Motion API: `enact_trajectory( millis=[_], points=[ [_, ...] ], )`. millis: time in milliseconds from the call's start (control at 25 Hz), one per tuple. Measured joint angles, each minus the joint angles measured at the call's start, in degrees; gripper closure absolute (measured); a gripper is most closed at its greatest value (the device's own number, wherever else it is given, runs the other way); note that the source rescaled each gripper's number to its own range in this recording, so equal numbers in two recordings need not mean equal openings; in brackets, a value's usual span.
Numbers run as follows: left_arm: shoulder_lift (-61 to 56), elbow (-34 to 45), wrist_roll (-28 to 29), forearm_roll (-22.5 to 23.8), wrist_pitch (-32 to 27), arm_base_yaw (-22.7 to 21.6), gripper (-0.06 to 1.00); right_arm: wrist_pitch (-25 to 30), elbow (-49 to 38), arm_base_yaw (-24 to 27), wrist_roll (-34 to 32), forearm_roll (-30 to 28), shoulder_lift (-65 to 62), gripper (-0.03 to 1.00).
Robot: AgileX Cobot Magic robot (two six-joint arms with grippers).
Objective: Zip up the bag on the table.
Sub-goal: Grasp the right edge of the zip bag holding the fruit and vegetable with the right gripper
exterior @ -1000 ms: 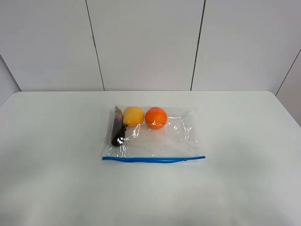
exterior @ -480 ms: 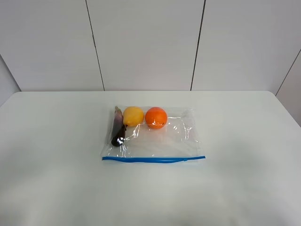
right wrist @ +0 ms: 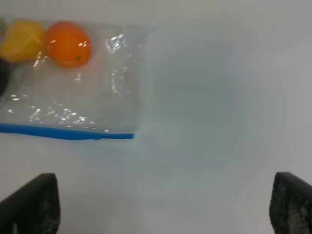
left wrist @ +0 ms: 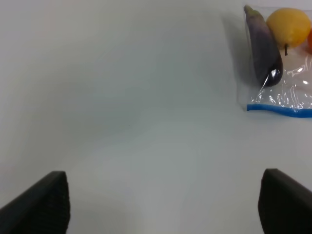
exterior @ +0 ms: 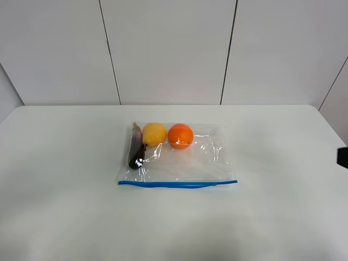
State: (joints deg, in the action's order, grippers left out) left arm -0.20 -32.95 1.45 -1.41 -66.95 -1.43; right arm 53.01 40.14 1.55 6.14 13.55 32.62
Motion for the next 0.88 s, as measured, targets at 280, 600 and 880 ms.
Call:
enact_trajectory(
  millis=[280,600,880],
  points=[
    [0.00,0.00,0.00,0.00,0.00,0.00,0.02,-2.06,7.26,0.00,7.13,12.07,28.13,0.04],
    [0.00,0.00,0.00,0.00,0.00,0.00,0.02,-2.40,8.51,0.00,21.21,31.79,55.03,0.04],
    [0.00,0.00,0.00,0.00,0.00,0.00,0.02,-2.38,8.76,0.62,30.28,38.93,68.13,0.04]
  ],
)
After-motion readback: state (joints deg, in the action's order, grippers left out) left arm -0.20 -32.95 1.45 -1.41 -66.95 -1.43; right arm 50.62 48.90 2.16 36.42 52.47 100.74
